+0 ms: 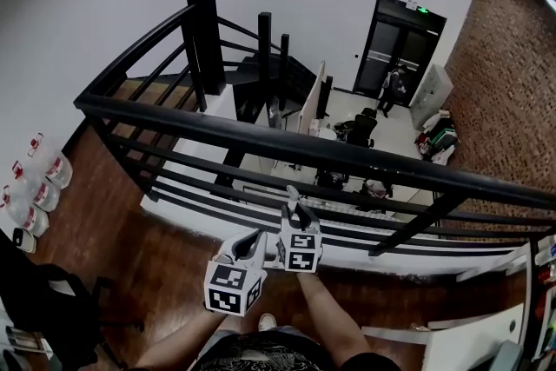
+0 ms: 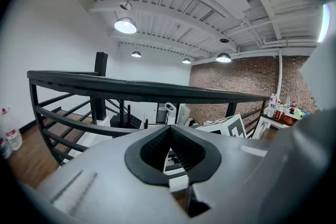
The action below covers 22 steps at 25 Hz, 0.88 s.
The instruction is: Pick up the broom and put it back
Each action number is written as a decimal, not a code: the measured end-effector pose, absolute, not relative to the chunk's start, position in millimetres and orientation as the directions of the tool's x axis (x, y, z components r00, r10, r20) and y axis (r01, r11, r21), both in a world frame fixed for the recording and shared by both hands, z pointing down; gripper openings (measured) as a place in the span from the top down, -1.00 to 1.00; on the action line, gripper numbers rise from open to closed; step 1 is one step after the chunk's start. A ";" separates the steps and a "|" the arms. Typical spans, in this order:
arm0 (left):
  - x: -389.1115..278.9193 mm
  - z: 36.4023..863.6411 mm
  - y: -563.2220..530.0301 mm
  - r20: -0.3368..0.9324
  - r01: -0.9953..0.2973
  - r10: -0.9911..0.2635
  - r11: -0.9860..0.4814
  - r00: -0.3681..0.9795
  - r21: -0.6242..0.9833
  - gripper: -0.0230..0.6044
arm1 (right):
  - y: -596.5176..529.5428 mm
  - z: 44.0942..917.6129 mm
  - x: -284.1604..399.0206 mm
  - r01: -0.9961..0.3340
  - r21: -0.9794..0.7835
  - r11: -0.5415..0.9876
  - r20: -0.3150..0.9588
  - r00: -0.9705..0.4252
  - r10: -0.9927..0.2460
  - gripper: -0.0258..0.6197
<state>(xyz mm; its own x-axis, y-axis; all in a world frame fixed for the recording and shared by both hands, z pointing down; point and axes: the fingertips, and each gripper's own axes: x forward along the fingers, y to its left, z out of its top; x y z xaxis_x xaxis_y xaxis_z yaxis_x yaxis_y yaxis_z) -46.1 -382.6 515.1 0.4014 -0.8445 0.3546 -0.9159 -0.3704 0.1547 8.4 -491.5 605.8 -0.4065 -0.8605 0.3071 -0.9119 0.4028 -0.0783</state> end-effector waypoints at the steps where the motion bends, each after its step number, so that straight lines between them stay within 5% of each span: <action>1: -46.1 515.9 -383.9 0.357 -0.917 -0.845 -0.368 0.399 0.154 0.92 | -496.1 607.6 9.9 -0.912 -0.081 0.401 0.308 -0.406 -0.860 0.64; 22: -44.6 521.3 -417.3 0.374 -0.924 -0.846 -0.345 0.381 0.162 0.91 | -558.7 614.8 24.3 -0.920 -0.099 0.379 0.345 -0.389 -0.854 0.64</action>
